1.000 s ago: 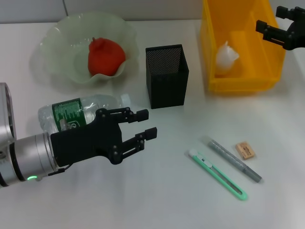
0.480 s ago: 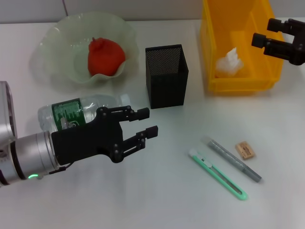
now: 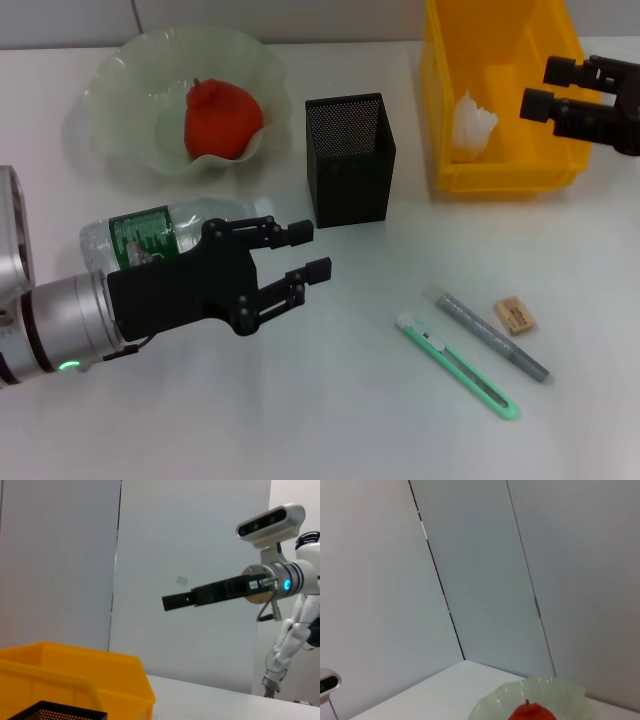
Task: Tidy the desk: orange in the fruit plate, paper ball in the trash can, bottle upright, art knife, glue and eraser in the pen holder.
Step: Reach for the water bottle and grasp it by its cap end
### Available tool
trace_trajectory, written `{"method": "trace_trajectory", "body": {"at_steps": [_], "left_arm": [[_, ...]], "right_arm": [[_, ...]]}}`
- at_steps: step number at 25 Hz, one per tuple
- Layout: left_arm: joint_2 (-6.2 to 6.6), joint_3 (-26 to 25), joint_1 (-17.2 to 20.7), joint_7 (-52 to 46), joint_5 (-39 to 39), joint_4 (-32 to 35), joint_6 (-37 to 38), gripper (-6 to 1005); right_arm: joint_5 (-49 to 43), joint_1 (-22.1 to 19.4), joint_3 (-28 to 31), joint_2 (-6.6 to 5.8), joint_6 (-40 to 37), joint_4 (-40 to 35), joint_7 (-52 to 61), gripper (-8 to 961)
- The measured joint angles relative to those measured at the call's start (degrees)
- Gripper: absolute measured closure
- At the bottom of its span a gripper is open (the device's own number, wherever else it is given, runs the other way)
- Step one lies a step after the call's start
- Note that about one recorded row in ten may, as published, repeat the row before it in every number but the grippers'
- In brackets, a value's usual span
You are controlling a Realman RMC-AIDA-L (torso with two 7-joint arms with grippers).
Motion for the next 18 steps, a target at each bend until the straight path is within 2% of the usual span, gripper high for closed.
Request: {"method": "trace_trajectory", "body": {"at_steps": [5, 6, 7, 8, 9, 10, 11, 13, 18], "left_arm": [[0.28, -0.23, -0.24, -1.34, -0.62, 1.16, -0.98, 567], [0.33, -0.23, -0.41, -2.40, -0.62, 1.94, -1.17, 567], [0.33, -0.23, -0.41, -2.40, -0.62, 1.94, -1.17, 567], [0.45, -0.24, -0.71, -6.93, -0.58, 5.54, -2.60, 567], [0.45, -0.07, -0.77, -10.27, -0.39, 8.50, -4.28, 567], [0.45, -0.07, -0.77, -10.27, -0.39, 8.50, -4.28, 567], [0.45, -0.07, -0.77, -10.27, -0.39, 8.50, -4.28, 567], [0.45, 0.29, -1.52, -13.20, 0.01, 11.83, -6.08, 566], [0.47, 0.39, -2.05, -13.48, 0.36, 12.15, -6.16, 560]], "right_arm": [[0.69, -1.29, 0.35, 0.12, -0.25, 7.36, -6.39, 245], [0.70, -1.87, 0.19, 0.09, -0.81, 11.28, -11.44, 245], [0.70, -1.87, 0.19, 0.09, -0.81, 11.28, -11.44, 245], [0.71, -2.05, 0.18, 0.06, -1.29, 12.90, -14.45, 245], [0.73, -2.51, 0.32, 0.08, -3.25, 18.30, -23.76, 245], [0.73, -2.51, 0.32, 0.08, -3.25, 18.30, -23.76, 244], [0.77, -2.83, 0.39, 0.15, -4.94, 23.37, -32.68, 244], [0.86, -3.13, 0.39, 0.21, -5.80, 28.04, -40.97, 244], [1.29, -3.29, 0.44, 0.21, -5.85, 37.12, -55.08, 244]]}}
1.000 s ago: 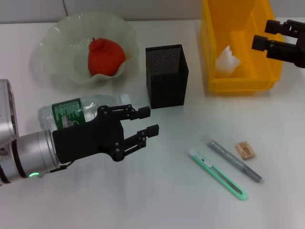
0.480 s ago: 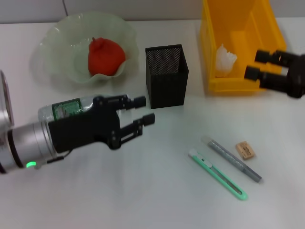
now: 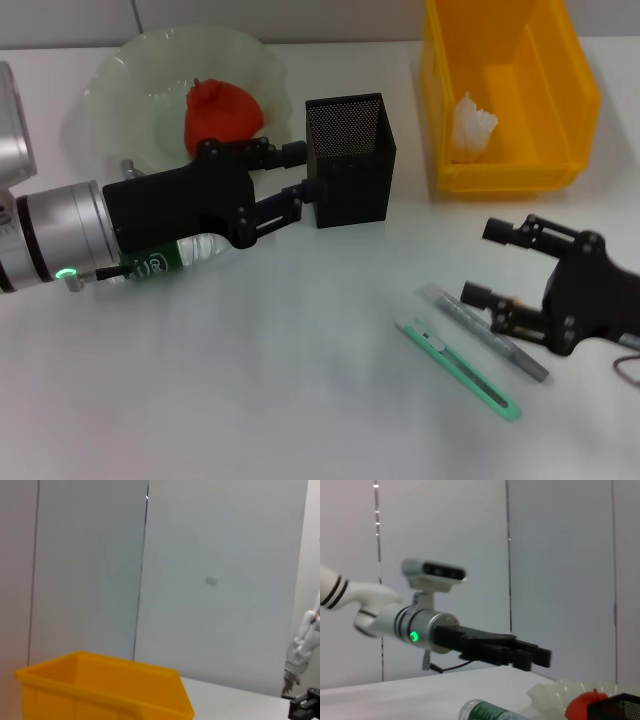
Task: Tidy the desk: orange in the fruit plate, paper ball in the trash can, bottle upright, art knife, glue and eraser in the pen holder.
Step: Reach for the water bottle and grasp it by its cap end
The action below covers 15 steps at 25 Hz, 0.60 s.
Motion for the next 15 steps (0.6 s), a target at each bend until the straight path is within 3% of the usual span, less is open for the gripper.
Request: {"method": "trace_trajectory", "body": {"at_steps": [2, 3, 5, 8, 9, 13, 15], "left_arm": [[0.07, 0.11, -0.21, -0.67, 0.52, 0.34, -0.02, 558], [0.17, 0.38, -0.45, -6.47, 6.57, 5.41, 0.33, 556], [0.16, 0.46, -0.44, -7.79, 8.02, 6.85, 0.50, 554], [0.06, 1.11, -0.43, -18.34, 15.67, 16.66, 0.85, 551], [0.06, 1.11, -0.43, -18.34, 15.67, 16.66, 0.85, 549], [-0.12, 6.52, -2.27, -30.61, 26.75, 30.56, -0.88, 545], [-0.22, 8.69, -2.91, -33.62, 29.76, 34.01, -1.74, 542]], "right_arm": [[0.28, -0.01, 0.05, 0.08, 0.36, 4.34, -7.31, 244], [1.60, 0.02, 0.13, 0.17, 1.13, 9.01, -13.07, 244], [3.04, 0.14, 0.16, 0.19, 1.65, 11.25, -15.23, 245], [5.99, 1.18, 0.24, 0.19, 3.39, 17.23, -20.03, 245], [5.99, 1.18, 0.24, 0.19, 3.39, 17.23, -20.03, 245], [6.04, 2.06, 0.22, 0.17, 4.36, 18.91, -20.28, 245], [6.04, 2.20, 0.24, 0.16, 4.39, 19.22, -20.17, 245]]}}
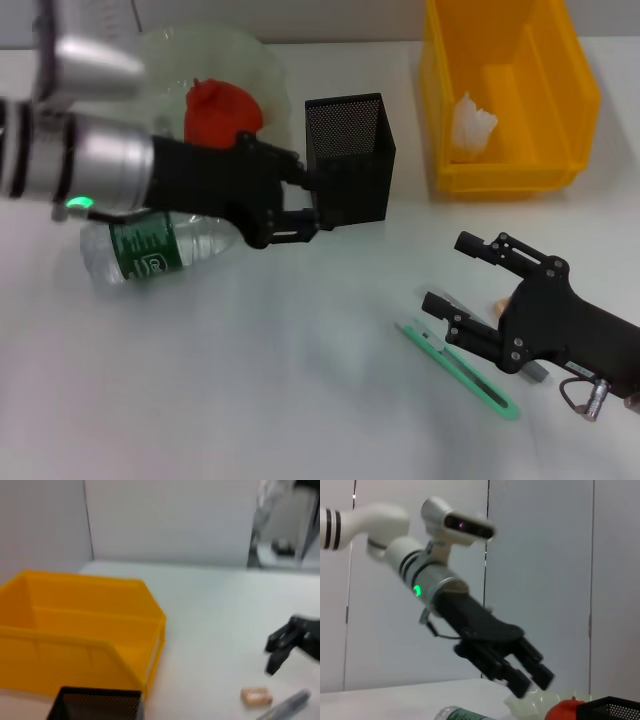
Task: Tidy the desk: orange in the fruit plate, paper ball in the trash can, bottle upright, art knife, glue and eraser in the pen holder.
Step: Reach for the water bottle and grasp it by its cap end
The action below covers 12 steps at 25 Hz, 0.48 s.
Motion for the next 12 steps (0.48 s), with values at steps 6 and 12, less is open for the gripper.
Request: {"method": "trace_trajectory", "body": {"at_steps": [6, 12], "left_arm": [[-0.22, 8.38, -6.52, -16.37, 17.85, 9.69, -3.41, 535], [-0.34, 10.13, -9.42, -22.14, 24.21, 10.75, -2.15, 528]], "right_arm": [[0.00, 0.33, -0.01, -0.03, 0.21, 1.46, 0.09, 245], [0.00, 0.26, -0.03, -0.03, 0.25, 2.10, 0.09, 244]]}}
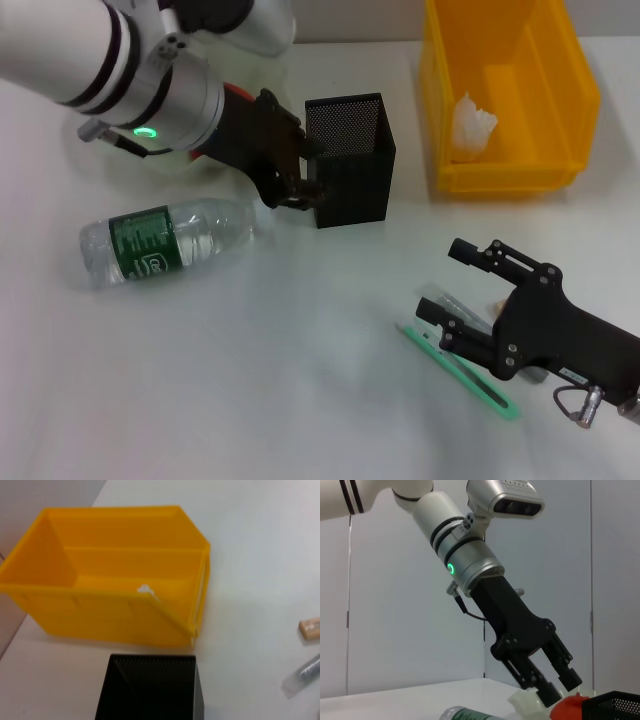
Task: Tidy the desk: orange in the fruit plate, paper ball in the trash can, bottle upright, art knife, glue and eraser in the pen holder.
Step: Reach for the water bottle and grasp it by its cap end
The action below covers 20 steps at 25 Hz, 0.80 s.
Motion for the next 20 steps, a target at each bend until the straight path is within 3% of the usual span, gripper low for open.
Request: {"method": "trace_trajectory", "body": {"at_steps": [2, 6, 9, 20], "left_arm": [[0.00, 1.58, 0.37, -1.12, 2.74, 1.38, 0.39, 526], [0.00, 5.93, 0.55, -4.50, 11.57, 2.96, 2.45, 395], [-0.04, 8.17, 0.19, -6.03, 13.98, 2.66, 3.84, 317], [-0.08, 12.07, -0.61, -7.05, 14.51, -0.13, 2.08, 200]], "right_arm": [[0.00, -0.10, 0.00, 0.00, 0.00, 0.06, 0.00, 244], [0.00, 0.01, 0.00, 0.00, 0.02, 0.35, 0.00, 244], [-0.01, 0.18, 0.00, 0.00, 0.08, 0.50, 0.00, 244], [-0.03, 0.90, 0.00, 0.01, 0.44, 1.45, -0.02, 244]]}}
